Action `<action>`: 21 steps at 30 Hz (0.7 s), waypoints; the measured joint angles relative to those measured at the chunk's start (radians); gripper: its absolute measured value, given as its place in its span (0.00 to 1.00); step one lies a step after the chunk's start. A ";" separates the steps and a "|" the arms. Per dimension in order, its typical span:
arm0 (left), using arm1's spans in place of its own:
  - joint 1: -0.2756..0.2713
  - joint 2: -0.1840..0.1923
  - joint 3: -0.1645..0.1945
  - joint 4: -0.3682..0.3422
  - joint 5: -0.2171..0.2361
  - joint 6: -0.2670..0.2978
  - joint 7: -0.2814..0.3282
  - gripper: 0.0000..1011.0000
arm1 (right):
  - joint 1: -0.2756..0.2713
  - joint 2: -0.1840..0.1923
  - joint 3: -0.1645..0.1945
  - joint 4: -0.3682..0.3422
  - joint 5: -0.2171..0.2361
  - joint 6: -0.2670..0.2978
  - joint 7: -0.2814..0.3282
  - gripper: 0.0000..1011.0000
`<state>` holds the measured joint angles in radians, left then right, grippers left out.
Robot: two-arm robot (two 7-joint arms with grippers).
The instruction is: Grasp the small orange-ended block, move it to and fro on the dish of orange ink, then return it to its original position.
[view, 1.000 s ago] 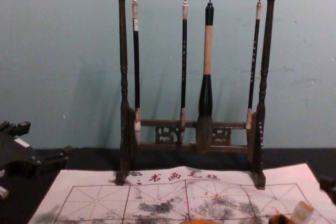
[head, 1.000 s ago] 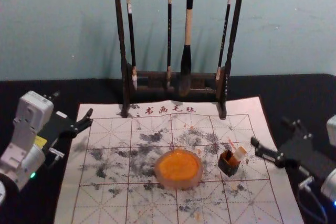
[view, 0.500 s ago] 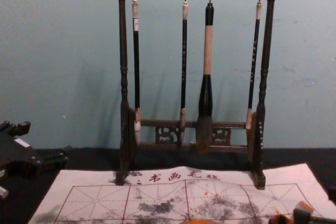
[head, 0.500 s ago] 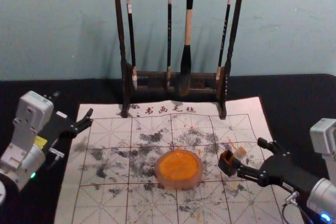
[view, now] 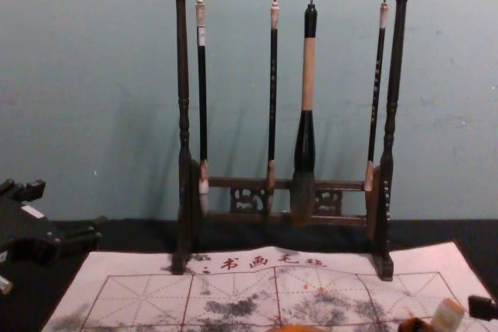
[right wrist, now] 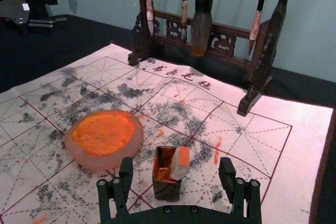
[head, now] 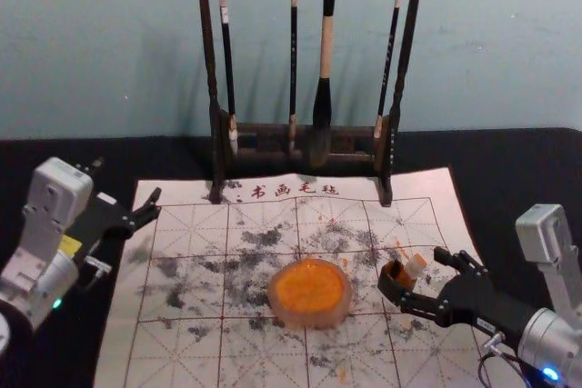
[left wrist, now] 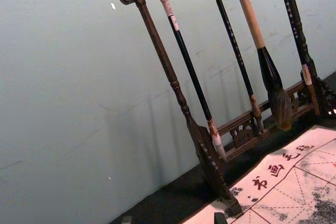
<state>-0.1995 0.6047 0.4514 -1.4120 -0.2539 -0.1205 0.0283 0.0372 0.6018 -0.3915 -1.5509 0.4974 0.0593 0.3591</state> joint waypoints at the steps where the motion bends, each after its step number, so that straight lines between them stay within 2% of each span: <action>1: 0.000 0.000 0.000 0.000 0.000 0.000 0.000 1.00 | 0.001 -0.003 0.002 0.002 0.000 0.002 0.002 0.99; 10: 0.000 0.000 0.000 0.000 0.000 0.000 0.000 1.00 | 0.006 -0.031 0.027 0.016 0.011 0.015 0.034 0.99; 21: 0.000 0.000 0.000 0.000 0.000 0.000 0.000 1.00 | 0.000 -0.047 0.050 0.019 0.008 0.028 0.056 0.99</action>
<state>-0.1995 0.6047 0.4513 -1.4120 -0.2539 -0.1205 0.0283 0.0376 0.5548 -0.3420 -1.5320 0.5056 0.0870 0.4146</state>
